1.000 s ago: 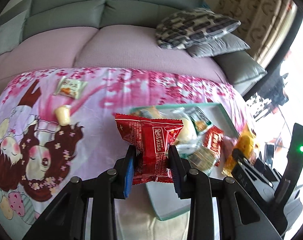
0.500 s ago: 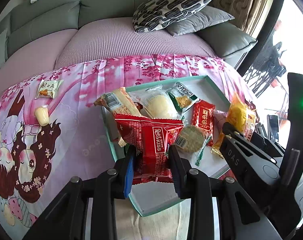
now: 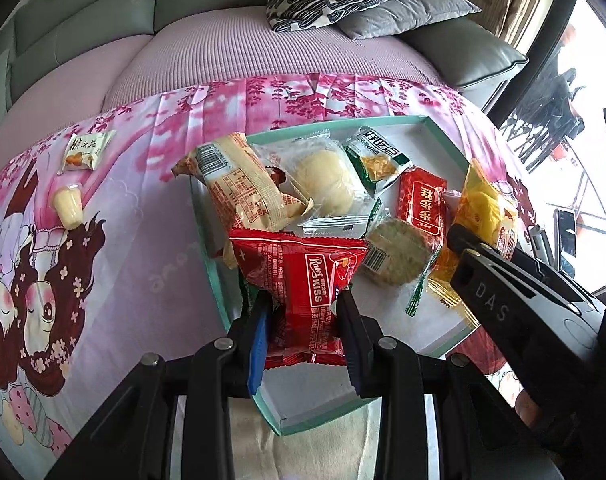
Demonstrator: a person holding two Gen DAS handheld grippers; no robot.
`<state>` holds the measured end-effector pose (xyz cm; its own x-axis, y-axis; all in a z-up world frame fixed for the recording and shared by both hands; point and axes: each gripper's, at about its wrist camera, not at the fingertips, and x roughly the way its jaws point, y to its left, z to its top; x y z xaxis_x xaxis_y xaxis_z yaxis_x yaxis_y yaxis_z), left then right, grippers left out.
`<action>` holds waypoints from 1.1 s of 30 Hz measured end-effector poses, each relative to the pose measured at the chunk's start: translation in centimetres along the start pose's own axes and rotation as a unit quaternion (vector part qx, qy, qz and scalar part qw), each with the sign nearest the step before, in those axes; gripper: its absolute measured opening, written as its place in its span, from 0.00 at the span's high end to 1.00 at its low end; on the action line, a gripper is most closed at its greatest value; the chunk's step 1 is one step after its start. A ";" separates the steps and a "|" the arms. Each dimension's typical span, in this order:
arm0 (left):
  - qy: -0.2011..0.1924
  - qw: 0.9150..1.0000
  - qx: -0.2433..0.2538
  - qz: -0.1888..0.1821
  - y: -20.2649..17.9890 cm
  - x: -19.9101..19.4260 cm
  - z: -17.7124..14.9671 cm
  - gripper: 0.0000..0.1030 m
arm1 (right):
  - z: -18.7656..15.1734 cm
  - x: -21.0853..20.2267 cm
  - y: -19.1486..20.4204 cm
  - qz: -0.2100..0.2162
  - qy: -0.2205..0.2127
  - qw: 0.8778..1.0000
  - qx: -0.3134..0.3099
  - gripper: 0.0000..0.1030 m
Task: Organize snacks
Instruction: 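Carry red pack and yellow bread pack into the tray, open both tools, then move both open tools back toward the jelly cup and candy pack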
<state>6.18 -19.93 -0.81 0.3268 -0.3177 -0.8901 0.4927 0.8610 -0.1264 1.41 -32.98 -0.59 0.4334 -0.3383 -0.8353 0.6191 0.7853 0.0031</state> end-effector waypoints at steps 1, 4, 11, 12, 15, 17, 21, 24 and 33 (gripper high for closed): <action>-0.001 1.000 0.000 0.001 0.0 0.0 0.0 0.66 | 0.0 0.1 0.0 0.003 0.001 1.000 0.002 0.57; 0.001 1.000 -0.006 -0.002 0.1 0.0 0.1 0.66 | -0.1 0.2 -0.1 0.010 0.005 1.000 0.005 0.57; 0.009 1.000 -0.024 -0.003 0.7 0.0 0.2 0.61 | -0.1 0.5 -0.1 0.025 0.013 1.000 0.008 0.57; 0.009 1.000 -0.025 -0.001 0.8 -0.1 0.2 0.58 | -0.1 0.5 -0.1 0.027 0.014 0.999 0.009 0.57; 0.006 1.000 -0.029 -0.003 1.0 -0.5 0.4 0.47 | 0.0 0.5 -0.1 0.031 0.018 0.999 0.008 0.53; 0.001 0.999 -0.031 -0.006 1.1 -0.9 0.4 0.46 | 0.0 0.6 0.0 0.033 0.019 0.999 0.005 0.47; -0.010 0.999 -0.037 -0.005 1.4 -1.7 0.6 0.46 | 0.0 0.2 0.0 0.036 0.016 0.999 0.003 0.42; -0.022 0.999 -0.049 -0.003 2.1 -2.3 0.9 0.46 | 0.1 -0.5 0.0 0.040 0.010 0.999 0.000 0.39; -0.051 0.990 -0.112 0.071 6.8 -3.5 1.2 0.31 | -0.1 -2.7 2.2 0.042 -0.008 0.998 -0.047 0.31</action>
<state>9.38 -13.44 2.01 0.4651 -0.2159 -0.8586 0.2483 0.9627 -0.1076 1.56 -30.34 1.63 0.4921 -0.2774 -0.8252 0.5159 0.8564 0.0197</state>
